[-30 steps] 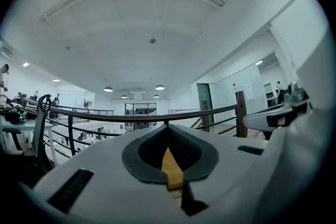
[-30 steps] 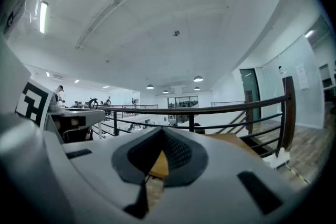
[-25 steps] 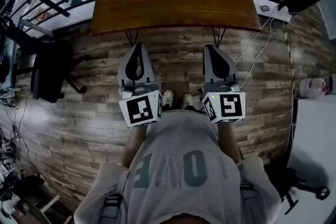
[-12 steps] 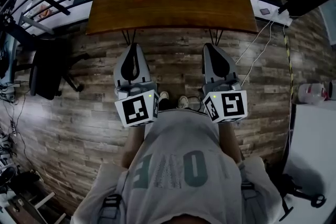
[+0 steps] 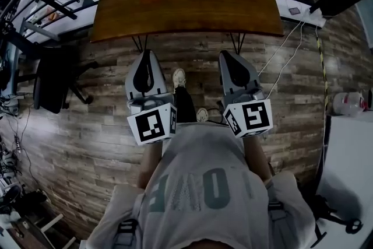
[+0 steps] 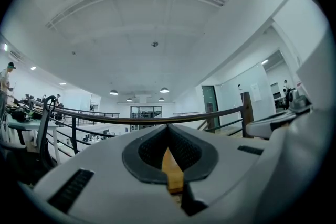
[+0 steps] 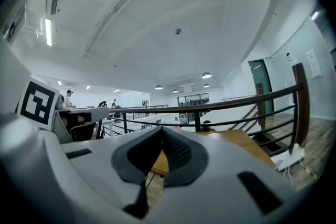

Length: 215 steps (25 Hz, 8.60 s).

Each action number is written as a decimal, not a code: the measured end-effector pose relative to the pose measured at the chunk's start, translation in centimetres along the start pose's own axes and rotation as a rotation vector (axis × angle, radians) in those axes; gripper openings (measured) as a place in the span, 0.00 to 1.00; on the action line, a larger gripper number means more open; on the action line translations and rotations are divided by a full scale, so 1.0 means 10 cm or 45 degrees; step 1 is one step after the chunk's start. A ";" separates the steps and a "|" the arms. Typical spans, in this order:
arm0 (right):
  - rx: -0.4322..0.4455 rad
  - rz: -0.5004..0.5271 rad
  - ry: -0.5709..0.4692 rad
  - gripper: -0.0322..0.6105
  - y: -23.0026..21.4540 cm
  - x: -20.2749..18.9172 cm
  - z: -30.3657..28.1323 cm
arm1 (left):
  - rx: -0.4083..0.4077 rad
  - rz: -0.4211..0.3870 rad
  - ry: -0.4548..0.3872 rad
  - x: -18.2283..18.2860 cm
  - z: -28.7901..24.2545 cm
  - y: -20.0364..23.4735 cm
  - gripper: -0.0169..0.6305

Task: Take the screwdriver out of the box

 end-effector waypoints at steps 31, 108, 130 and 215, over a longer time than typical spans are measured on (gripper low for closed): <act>-0.114 0.019 -0.049 0.07 -0.77 0.40 -3.36 | -0.110 0.043 -0.036 -0.36 -3.39 1.33 0.05; 1.861 1.897 0.991 0.30 0.01 -2.64 -5.55 | 0.445 0.054 0.390 -1.86 -3.36 2.05 0.06; 1.940 1.839 1.219 0.17 0.04 -2.73 -5.53 | 0.450 0.070 0.414 -2.04 -3.30 2.16 0.06; 0.289 0.416 -0.178 0.17 -0.81 1.39 -4.24 | -0.213 -0.056 -0.180 0.39 -4.31 0.89 0.06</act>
Point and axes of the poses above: the fingertips, and each gripper's own axes: z backward along the fingers, y to its left, x out of its top, the point moved 3 cm from there along z, backward along the fingers, and after that the axes turned 4 degrees about -y, right-handed, at the moved point
